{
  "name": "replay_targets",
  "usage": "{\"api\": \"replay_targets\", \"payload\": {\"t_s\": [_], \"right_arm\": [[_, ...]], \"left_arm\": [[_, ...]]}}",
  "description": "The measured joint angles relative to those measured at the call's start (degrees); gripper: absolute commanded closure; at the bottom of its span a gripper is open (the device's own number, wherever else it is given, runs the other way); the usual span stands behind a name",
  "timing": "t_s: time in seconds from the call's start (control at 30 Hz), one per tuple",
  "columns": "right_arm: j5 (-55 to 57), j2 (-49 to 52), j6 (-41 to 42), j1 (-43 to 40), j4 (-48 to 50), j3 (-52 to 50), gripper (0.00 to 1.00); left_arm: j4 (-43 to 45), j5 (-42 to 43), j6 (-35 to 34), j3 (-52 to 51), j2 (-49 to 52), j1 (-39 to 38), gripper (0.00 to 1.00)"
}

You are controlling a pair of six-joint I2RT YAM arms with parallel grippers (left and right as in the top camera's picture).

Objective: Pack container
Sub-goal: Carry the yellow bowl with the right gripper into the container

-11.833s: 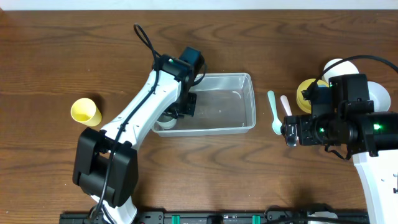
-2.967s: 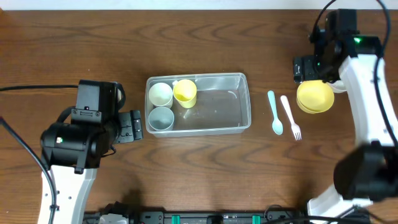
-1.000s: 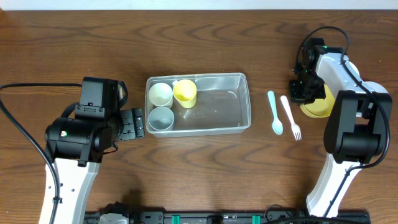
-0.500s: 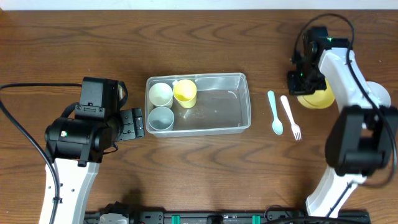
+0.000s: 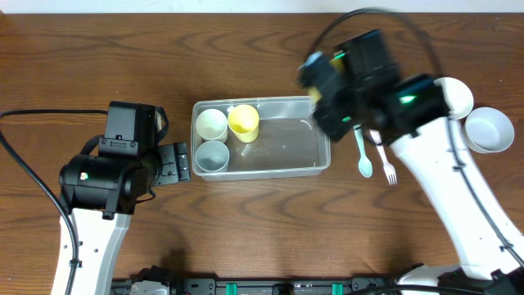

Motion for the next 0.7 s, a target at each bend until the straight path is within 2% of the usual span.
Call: {"api": "replay_targets", "payload": {"t_s": [0.2, 0.7], "right_arm": [[-0.2, 7.0, 0.7, 5.7, 2.3, 0.0, 0.97], [0.9, 22.8, 6.2, 6.0, 4.6, -0.1, 0.96]], "left_arm": [[0.0, 0.0, 0.0, 0.0, 0.0, 0.0, 0.09], [0.0, 0.0, 0.0, 0.0, 0.0, 0.0, 0.09]]}}
